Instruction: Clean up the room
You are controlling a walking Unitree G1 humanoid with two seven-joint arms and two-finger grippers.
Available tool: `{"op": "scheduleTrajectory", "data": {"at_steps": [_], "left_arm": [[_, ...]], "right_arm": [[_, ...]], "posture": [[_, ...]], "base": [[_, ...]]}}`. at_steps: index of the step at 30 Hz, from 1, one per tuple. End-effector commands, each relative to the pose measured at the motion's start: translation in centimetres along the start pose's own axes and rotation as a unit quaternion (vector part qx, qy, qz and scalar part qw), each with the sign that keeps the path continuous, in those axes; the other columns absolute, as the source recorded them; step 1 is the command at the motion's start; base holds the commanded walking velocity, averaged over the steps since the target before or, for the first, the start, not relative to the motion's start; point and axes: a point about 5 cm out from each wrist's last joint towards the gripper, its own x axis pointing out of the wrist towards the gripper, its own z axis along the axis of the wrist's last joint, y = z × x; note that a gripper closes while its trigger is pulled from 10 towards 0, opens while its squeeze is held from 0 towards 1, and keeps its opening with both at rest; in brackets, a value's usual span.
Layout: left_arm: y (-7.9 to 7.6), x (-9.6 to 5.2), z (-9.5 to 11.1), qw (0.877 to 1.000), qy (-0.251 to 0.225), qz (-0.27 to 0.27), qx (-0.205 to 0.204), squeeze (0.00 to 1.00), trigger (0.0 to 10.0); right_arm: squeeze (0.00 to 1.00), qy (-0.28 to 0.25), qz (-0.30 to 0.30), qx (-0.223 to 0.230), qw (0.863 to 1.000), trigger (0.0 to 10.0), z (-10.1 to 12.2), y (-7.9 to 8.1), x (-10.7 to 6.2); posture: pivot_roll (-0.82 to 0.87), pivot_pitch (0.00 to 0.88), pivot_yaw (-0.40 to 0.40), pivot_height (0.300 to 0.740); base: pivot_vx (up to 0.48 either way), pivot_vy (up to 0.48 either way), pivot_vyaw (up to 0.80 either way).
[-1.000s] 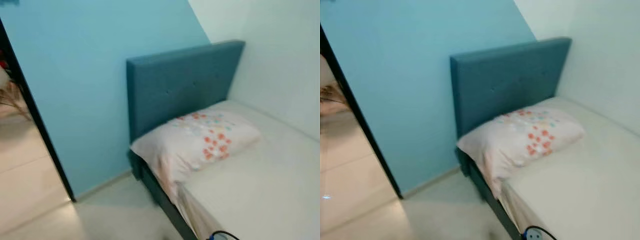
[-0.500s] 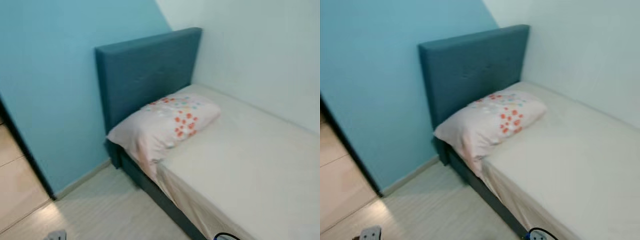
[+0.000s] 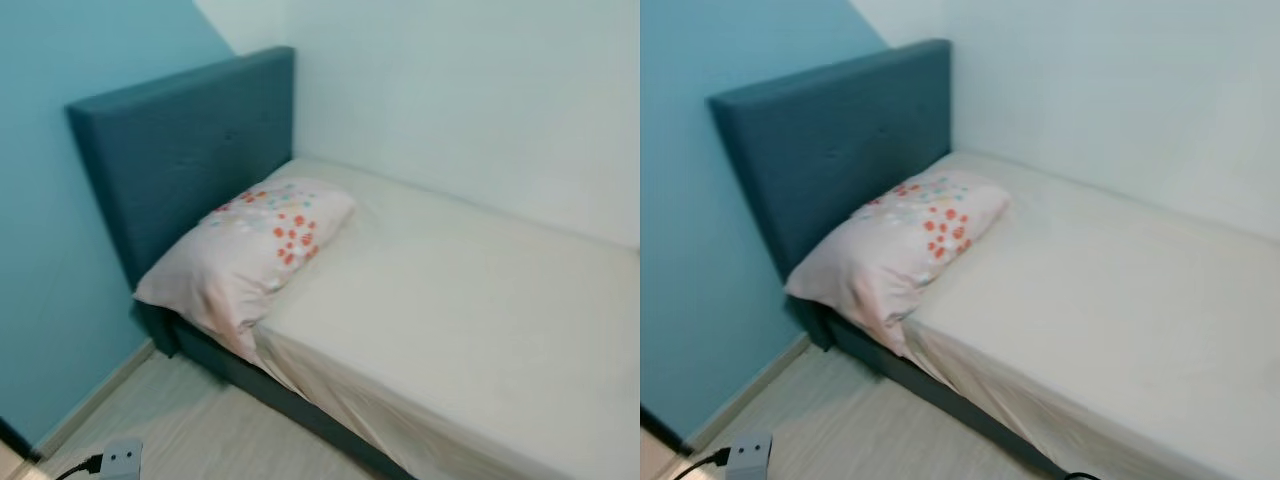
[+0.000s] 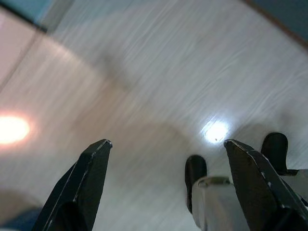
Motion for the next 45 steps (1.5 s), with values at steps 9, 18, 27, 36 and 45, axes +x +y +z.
{"op": "scheduleTrajectory", "data": {"at_steps": [9, 18, 27, 36, 45], "left_arm": [[-0.5, 0.0, 0.1, 0.999, -0.001, -0.042, -0.017, 0.00, 10.0], [-0.9, -0.2, -0.8, 0.999, 0.019, -0.042, -0.011, 0.00, 10.0], [-0.9, -0.2, -1.2, 0.998, 0.039, -0.039, -0.002, 0.00, 10.0], [-1.1, 0.0, -0.6, 0.999, 0.035, -0.040, -0.009, 0.00, 10.0], [-1.0, -0.2, -1.3, 0.998, 0.048, -0.039, -0.009, 0.00, 10.0]], "right_arm": [[0.00, -0.019, 0.025, -0.015, 0.999, 10.0, 0.8, 1.4, 0.0], [0.00, -0.040, 0.024, -0.023, 0.999, 10.0, 2.5, 0.8, -0.1], [0.00, -0.037, 0.023, -0.023, 0.999, 10.0, 1.5, 0.5, 0.0], [0.00, -0.028, 0.024, -0.017, 0.999, 10.0, 0.8, 0.6, 0.0], [0.00, -0.029, 0.027, -0.018, 0.999, 10.0, 0.7, 0.7, 0.0]], "posture": [[0.20, 0.000, -0.070, 0.740], [0.15, 0.000, -0.069, 0.740], [0.12, 0.000, -0.045, 0.740], [0.11, 0.000, -0.030, 0.740], [0.11, 0.000, -0.031, 0.740]], "base": [[0.000, 0.000, -0.71], [0.000, 0.000, -0.70], [0.000, -0.337, -0.08], [0.000, -0.213, 0.00], [0.000, -0.480, 0.00]]}}
